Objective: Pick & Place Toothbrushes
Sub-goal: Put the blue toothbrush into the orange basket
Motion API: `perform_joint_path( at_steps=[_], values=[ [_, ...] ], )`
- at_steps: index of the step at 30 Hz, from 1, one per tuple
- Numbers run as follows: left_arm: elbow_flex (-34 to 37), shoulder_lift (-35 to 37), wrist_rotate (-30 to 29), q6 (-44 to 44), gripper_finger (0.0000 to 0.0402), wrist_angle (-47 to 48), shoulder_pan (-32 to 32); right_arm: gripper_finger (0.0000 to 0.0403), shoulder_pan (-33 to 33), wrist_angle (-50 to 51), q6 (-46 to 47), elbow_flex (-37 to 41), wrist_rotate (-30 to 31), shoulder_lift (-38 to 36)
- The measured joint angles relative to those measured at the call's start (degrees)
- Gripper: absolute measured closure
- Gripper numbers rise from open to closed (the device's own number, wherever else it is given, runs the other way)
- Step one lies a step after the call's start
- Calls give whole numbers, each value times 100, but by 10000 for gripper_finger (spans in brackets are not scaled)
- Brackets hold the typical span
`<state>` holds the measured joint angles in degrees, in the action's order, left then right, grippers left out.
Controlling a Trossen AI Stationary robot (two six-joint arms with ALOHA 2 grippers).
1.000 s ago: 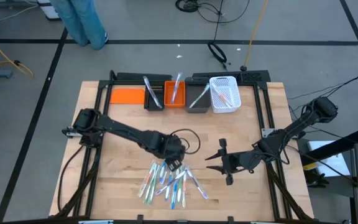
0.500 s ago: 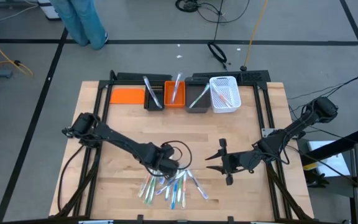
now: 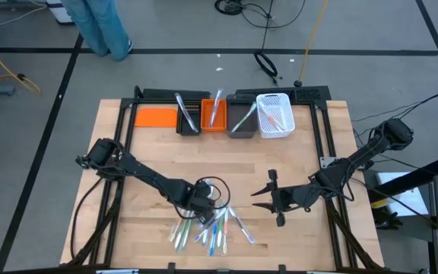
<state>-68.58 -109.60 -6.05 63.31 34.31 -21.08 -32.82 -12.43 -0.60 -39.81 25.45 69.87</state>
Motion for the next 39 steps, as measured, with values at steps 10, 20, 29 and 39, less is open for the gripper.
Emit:
perform_joint_path(
  at_steps=[10, 20, 29, 39],
  values=[
    [-45, 4, -249, -15, 387, -4, -75, 271, -2, 0, 2, 0, 0, 0],
    [-168, 265, -829, 48, 393, 21, -276, 271, 0, 2, 1, 0, -2, 2],
    [-172, 945, -2562, -409, 397, -242, -689, 271, -1, -10, 227, 0, -2, 2],
    [-176, 1187, -3322, -1891, 397, -1813, -850, 271, 9, -398, 332, 0, -19, 40]
  ],
)
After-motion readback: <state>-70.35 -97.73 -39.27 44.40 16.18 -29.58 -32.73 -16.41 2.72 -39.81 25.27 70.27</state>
